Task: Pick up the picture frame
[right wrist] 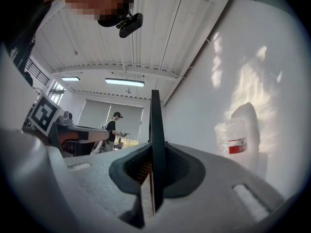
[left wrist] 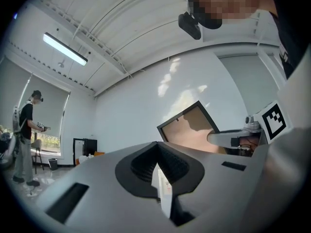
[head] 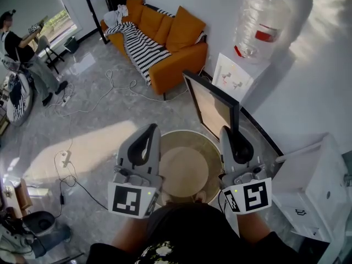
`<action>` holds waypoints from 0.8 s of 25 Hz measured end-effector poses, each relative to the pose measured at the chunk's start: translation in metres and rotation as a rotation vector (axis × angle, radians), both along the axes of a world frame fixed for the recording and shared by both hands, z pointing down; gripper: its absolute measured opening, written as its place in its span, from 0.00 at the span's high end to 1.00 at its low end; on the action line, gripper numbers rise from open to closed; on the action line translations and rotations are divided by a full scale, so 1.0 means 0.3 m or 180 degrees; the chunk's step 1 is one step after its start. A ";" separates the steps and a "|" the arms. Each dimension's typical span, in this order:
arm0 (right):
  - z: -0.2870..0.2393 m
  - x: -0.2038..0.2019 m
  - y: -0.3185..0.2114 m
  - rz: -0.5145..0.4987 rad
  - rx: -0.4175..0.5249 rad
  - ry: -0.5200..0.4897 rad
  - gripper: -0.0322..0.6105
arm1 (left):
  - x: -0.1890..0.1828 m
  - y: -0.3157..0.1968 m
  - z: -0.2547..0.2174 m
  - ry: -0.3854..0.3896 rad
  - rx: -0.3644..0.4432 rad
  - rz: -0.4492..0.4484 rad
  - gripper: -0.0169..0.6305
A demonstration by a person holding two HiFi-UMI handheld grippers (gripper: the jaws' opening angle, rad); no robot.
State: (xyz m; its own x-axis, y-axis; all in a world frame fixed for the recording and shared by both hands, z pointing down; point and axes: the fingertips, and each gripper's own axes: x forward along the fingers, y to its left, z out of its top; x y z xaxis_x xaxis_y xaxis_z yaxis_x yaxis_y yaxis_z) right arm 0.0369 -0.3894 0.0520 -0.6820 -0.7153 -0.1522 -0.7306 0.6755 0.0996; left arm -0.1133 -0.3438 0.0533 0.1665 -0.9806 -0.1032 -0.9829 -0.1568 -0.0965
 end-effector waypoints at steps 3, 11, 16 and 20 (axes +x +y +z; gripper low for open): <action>-0.017 0.008 0.002 0.0009 0.0044 -0.0026 0.88 | 0.008 -0.001 0.009 0.0018 -0.0132 -0.0054 0.95; -0.024 0.007 0.009 -0.0003 0.0100 -0.0030 0.88 | -0.006 0.007 0.016 -0.0095 -0.0066 -0.0117 0.95; -0.029 -0.004 0.009 -0.0036 0.0121 -0.0024 0.88 | 0.000 0.012 0.025 -0.0015 -0.0136 -0.0128 0.95; -0.026 -0.014 0.006 -0.0057 0.0116 -0.0031 0.88 | -0.010 0.006 0.025 -0.0004 -0.0129 -0.0129 0.95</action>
State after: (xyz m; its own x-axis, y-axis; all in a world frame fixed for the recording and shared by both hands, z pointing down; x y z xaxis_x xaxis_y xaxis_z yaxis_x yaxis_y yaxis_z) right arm 0.0326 -0.3875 0.0443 -0.6932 -0.6968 -0.1845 -0.7194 0.6846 0.1173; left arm -0.1162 -0.3420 0.0607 0.1267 -0.9899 -0.0629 -0.9884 -0.1206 -0.0922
